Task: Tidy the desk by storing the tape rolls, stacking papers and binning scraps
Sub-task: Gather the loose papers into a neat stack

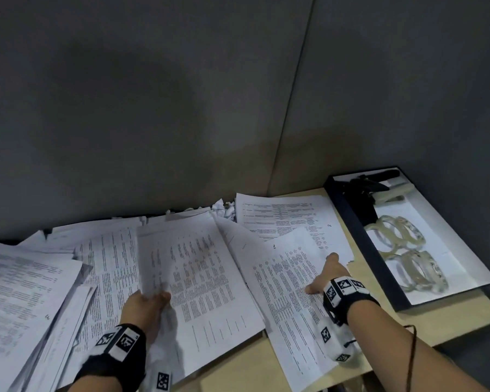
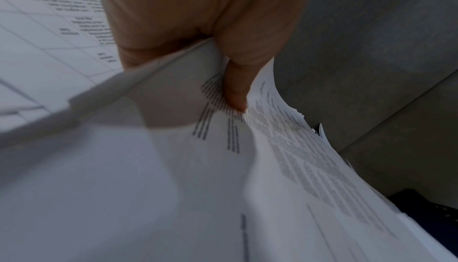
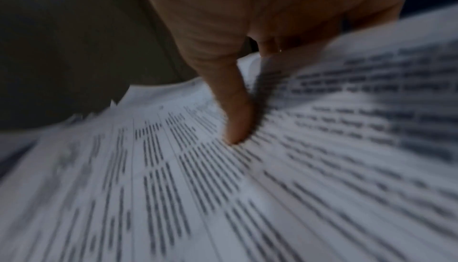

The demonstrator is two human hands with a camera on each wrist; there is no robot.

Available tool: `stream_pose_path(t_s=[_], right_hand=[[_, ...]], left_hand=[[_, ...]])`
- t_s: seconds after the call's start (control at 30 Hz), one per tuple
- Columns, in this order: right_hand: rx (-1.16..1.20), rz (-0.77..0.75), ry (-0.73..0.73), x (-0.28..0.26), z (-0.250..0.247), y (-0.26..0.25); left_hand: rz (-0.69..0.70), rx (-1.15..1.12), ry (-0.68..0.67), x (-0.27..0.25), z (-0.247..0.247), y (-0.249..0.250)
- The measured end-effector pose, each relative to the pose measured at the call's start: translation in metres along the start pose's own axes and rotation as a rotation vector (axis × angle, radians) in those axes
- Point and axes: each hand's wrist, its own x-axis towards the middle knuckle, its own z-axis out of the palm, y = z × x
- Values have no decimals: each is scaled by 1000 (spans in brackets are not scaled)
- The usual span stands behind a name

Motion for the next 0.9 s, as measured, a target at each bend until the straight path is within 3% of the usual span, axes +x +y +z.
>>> stream_pose_path(t_s=[0.13,0.27,0.4,0.6,0.73,0.9], right_hand=[[16,-23,37,-1,-27,0],[120,-144,209,-11,-66,-8],[383,-277,328,-32,-109,-29],[722,-443,104,-68,-114,-66],[677,-439,-63,-75,-58,-86],[522,-427,-175,-81,20,-106]], left_hand=[[-5,-18,-18,2,0,0],[12,6,-16,4,-1,-4],[-1,19,-68,5,-5,-5],[-39,9,-125,7,-10,-8],[-48,9,-143,6,-14,-7],[-119,-176,-132,11,-19,1]])
